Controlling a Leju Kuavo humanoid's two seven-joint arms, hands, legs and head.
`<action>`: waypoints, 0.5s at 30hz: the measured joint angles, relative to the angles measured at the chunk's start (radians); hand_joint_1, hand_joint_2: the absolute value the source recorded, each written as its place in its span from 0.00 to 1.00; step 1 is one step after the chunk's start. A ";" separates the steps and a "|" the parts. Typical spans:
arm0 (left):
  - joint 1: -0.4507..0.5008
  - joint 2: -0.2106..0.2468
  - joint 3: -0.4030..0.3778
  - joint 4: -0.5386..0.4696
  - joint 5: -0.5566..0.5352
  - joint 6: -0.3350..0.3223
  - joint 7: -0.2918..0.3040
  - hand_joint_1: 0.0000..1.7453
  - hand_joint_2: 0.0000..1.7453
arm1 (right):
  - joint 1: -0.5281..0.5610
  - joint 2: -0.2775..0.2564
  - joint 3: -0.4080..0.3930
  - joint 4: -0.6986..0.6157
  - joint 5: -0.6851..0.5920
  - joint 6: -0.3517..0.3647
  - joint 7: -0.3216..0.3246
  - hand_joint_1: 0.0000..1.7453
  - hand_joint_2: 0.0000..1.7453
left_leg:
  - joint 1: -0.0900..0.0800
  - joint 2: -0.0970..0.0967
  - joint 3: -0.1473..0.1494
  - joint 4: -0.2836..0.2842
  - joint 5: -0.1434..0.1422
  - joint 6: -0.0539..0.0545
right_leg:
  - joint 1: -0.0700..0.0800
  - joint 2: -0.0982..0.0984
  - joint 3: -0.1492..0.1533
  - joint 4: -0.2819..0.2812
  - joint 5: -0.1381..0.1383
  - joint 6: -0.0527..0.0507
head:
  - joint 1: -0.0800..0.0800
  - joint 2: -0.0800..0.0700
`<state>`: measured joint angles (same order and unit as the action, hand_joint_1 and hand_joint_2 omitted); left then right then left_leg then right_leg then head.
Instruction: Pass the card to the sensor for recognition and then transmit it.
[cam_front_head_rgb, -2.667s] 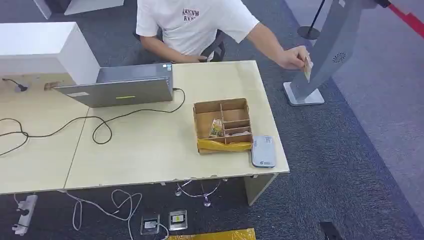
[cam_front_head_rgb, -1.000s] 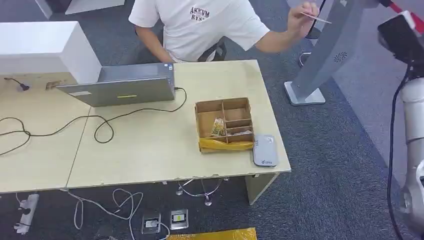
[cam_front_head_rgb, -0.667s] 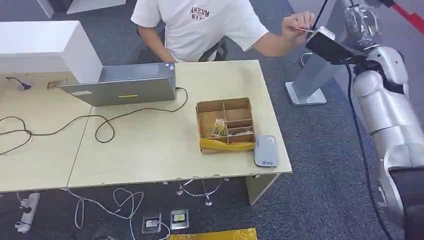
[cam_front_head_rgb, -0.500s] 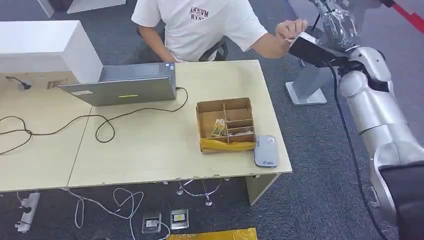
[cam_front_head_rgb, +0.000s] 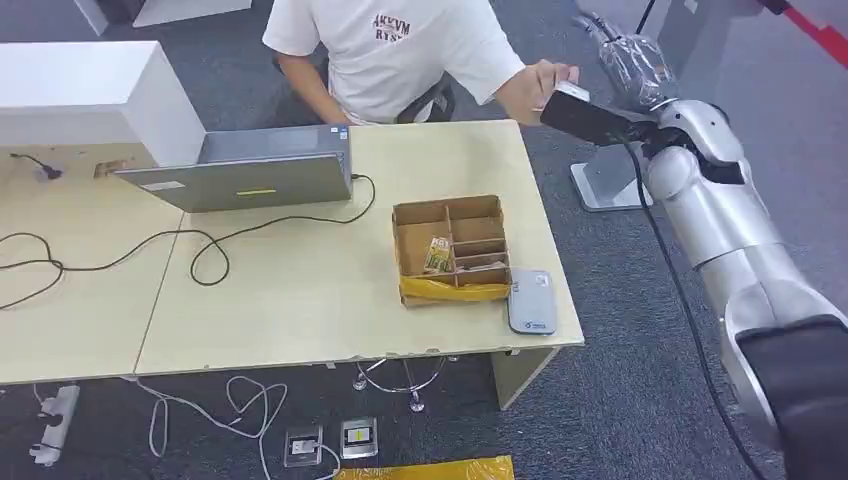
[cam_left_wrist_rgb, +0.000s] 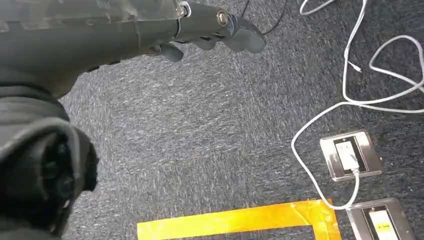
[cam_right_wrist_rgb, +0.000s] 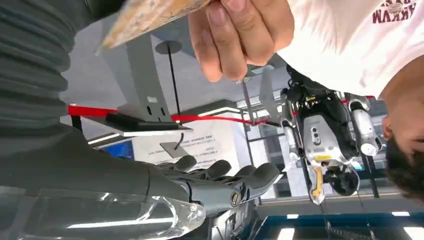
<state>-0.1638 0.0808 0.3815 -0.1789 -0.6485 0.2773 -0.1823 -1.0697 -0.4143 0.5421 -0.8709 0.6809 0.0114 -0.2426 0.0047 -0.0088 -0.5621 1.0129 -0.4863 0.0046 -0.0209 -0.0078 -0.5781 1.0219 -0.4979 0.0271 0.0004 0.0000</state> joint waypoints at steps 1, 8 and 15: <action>0.000 0.000 0.000 0.000 0.000 0.000 0.001 0.00 0.00 | -0.001 0.000 0.003 0.000 0.000 0.002 0.001 0.83 1.00 | 0.000 0.000 0.000 0.000 0.000 0.000 | 0.000 0.000 0.000 0.000 0.000 0.000 | 0.000 0.000; 0.002 0.001 0.000 0.000 0.001 0.000 0.007 0.00 0.00 | -0.004 0.000 0.019 0.000 -0.012 0.041 0.009 1.00 1.00 | 0.000 0.000 0.000 0.000 0.000 0.000 | 0.000 0.000 0.000 0.000 0.000 0.000 | 0.000 0.000; 0.011 0.001 0.000 0.001 0.006 0.002 0.009 0.00 0.00 | -0.009 0.002 0.026 0.001 -0.017 0.049 0.009 1.00 1.00 | 0.000 0.000 0.000 0.000 0.000 0.000 | 0.000 0.000 0.000 0.000 0.000 0.000 | 0.000 0.000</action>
<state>-0.1524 0.0820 0.3815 -0.1781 -0.6420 0.2792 -0.1732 -1.0785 -0.4128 0.5676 -0.8698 0.6638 0.0607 -0.2338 0.0047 -0.0085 -0.5620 1.0129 -0.4863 0.0046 -0.0209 -0.0075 -0.5781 1.0219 -0.4979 0.0271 0.0004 0.0000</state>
